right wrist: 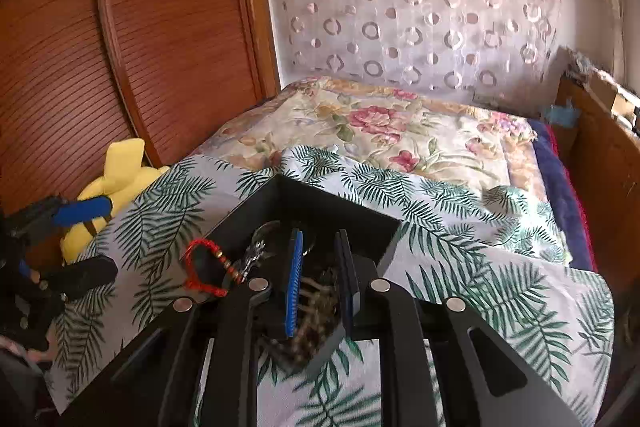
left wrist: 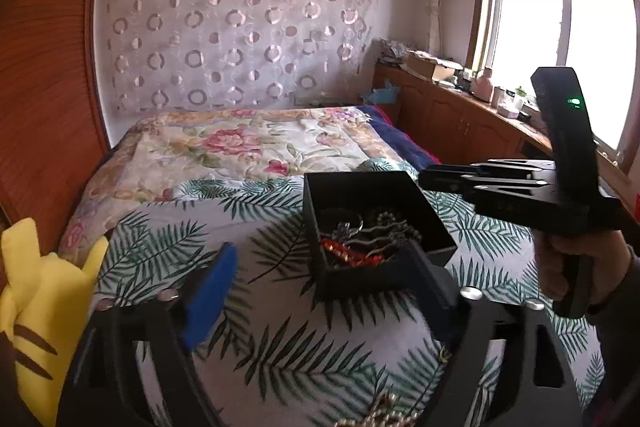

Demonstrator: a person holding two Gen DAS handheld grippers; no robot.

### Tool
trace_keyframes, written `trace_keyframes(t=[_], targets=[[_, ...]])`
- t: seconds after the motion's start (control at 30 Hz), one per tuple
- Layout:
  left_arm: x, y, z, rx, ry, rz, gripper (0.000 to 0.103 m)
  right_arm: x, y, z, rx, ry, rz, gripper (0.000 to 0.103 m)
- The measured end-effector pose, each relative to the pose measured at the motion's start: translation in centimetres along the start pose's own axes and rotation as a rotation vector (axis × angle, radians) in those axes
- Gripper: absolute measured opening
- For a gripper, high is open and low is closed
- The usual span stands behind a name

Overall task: Organize jewelry
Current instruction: 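Grasp the pearl necklace with the left tool while the right tool grips the gold ring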

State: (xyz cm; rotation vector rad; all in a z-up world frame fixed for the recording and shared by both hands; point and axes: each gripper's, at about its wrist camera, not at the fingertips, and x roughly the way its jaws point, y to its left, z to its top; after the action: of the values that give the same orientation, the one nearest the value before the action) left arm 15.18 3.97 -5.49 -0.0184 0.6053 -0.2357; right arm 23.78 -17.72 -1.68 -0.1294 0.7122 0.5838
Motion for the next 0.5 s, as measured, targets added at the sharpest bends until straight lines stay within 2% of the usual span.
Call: trace_keyframes(t=[0.07,0.23,0.37,0.5], targets=[[-0.6,0.4,-0.8,-0.005,0.003,0.012,0.095,-1.0,0.7,-1.0,-0.015,0.002,0.006,0.018],[-1.4,0.7,-3.1,-0.004,0.042,0.019,0.095,-2.8,2.1,-4.3,-0.041,0.034,0.038,0.018],[-1.7,0.7,-5.0,0.009,0.082,0.022,0.095,-3.1,3.3,-7.4,-0.057,0.093,0.068,0.027],[-2.2,0.5,-6.9,0.012,0.118,0.019,0.095,-2.5,4.5,-9.4,-0.078,0.157,0.09,0.027]])
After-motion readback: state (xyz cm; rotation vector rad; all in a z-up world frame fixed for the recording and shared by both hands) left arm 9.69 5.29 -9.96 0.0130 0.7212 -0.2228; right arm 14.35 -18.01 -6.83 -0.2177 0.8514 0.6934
